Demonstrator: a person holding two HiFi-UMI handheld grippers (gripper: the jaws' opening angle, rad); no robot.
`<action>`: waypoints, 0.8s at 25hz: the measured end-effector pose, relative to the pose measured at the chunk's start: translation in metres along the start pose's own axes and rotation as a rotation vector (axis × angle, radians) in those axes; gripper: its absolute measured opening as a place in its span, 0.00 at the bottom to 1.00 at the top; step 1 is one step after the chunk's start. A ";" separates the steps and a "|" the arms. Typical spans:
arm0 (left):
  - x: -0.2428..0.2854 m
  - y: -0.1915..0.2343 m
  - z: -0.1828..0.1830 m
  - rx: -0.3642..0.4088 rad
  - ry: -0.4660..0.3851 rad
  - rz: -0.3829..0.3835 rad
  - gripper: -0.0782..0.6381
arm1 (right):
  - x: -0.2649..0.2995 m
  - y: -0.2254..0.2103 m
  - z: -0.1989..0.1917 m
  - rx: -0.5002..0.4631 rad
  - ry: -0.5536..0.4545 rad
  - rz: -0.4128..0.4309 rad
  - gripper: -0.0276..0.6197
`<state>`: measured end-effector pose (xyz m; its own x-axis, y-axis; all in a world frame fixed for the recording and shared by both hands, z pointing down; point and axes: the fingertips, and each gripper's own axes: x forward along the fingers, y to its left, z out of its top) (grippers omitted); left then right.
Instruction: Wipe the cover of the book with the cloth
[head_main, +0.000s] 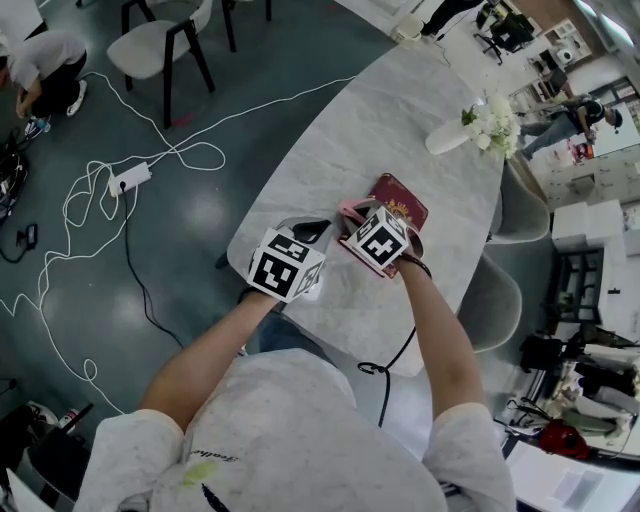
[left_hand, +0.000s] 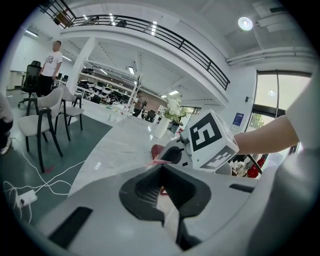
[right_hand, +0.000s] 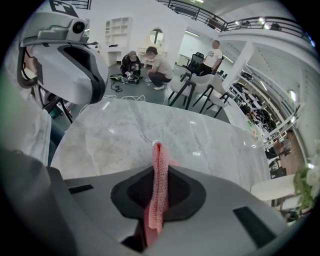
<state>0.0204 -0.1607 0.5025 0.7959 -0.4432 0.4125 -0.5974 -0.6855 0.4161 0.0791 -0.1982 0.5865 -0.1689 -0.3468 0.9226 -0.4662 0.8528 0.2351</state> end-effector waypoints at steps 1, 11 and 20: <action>-0.001 0.000 0.000 0.001 -0.001 0.001 0.12 | 0.000 0.001 0.001 -0.001 0.000 0.001 0.07; -0.008 -0.006 -0.003 0.011 -0.005 0.000 0.12 | -0.003 0.014 0.001 -0.003 -0.002 0.005 0.07; -0.020 -0.010 -0.005 0.022 -0.010 0.006 0.12 | -0.007 0.028 0.004 -0.005 -0.014 0.005 0.07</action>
<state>0.0103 -0.1421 0.4947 0.7934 -0.4531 0.4065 -0.5999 -0.6953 0.3959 0.0634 -0.1737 0.5855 -0.1834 -0.3481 0.9193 -0.4614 0.8563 0.2322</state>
